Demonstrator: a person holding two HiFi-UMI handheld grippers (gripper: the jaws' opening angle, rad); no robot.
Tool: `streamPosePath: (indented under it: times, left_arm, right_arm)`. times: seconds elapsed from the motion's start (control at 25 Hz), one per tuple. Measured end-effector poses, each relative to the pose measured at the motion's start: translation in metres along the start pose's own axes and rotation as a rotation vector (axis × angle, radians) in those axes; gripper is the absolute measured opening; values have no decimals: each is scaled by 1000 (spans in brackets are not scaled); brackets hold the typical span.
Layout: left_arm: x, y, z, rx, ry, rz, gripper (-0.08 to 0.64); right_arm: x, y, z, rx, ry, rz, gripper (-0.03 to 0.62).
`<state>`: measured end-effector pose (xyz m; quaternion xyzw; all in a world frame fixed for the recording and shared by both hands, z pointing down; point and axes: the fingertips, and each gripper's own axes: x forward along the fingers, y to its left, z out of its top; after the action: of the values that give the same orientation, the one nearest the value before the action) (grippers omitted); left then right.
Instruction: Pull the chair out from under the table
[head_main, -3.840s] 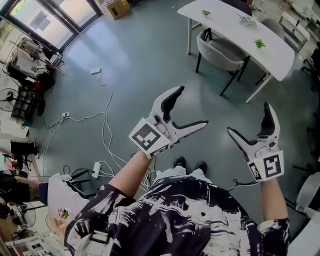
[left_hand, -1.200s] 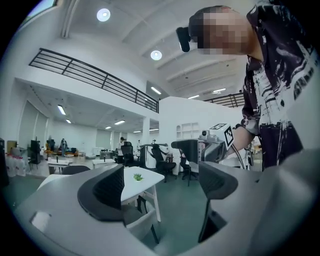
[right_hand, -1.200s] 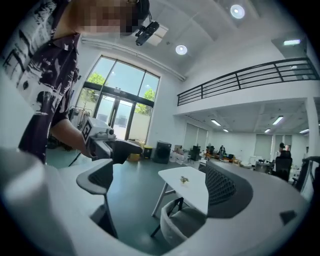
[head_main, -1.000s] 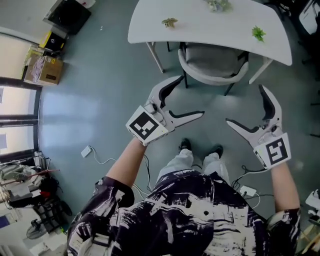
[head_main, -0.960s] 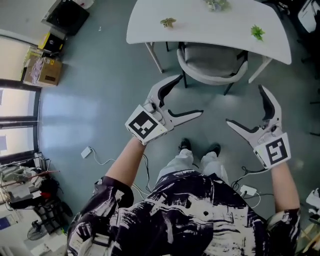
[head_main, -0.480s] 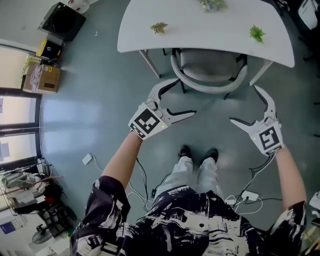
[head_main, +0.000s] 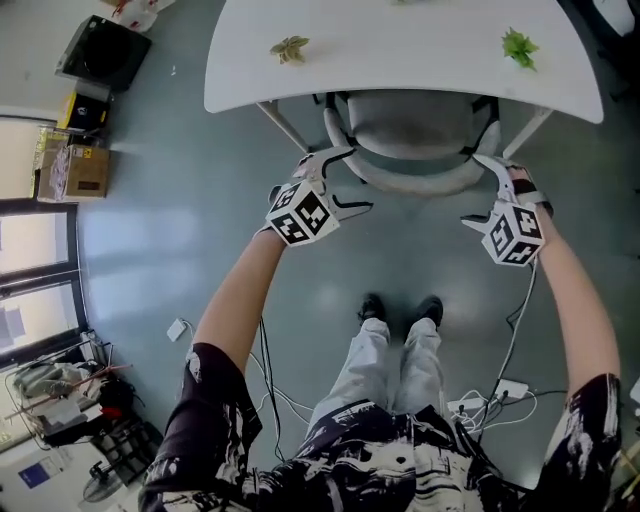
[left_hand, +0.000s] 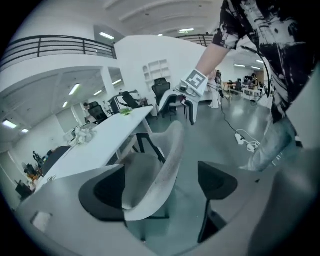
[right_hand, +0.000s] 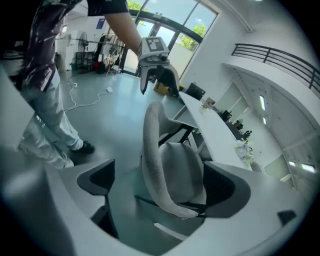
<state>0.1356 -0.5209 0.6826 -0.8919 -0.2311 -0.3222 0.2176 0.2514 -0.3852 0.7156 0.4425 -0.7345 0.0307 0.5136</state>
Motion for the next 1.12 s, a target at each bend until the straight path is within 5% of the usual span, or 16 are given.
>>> streamPosePath:
  times: [0.44, 0.48, 0.52, 0.56, 0.64, 0.8, 1.12]
  left_arm:
    - [92, -3, -58, 179, 135, -145, 438]
    - [97, -2, -62, 206, 155, -152, 421]
    - [102, -1, -67, 248, 181, -158, 373]
    - [106, -1, -72, 304, 210, -164, 224]
    - [110, -2, -77, 411, 245, -191, 141]
    - [108, -8, -79, 479, 251, -257, 102]
    - [107, -11, -79, 483, 253, -269, 88]
  right_arm:
    - [99, 13, -52, -179, 87, 146, 523]
    - [102, 12, -53, -196, 80, 139, 472]
    - [105, 12, -53, -211, 70, 133, 338]
    - [106, 13, -53, -221, 61, 144, 216]
    - [108, 19, -55, -235, 53, 206, 115]
    - [106, 26, -56, -247, 61, 281, 77]
    - [105, 28, -57, -241, 75, 293, 66]
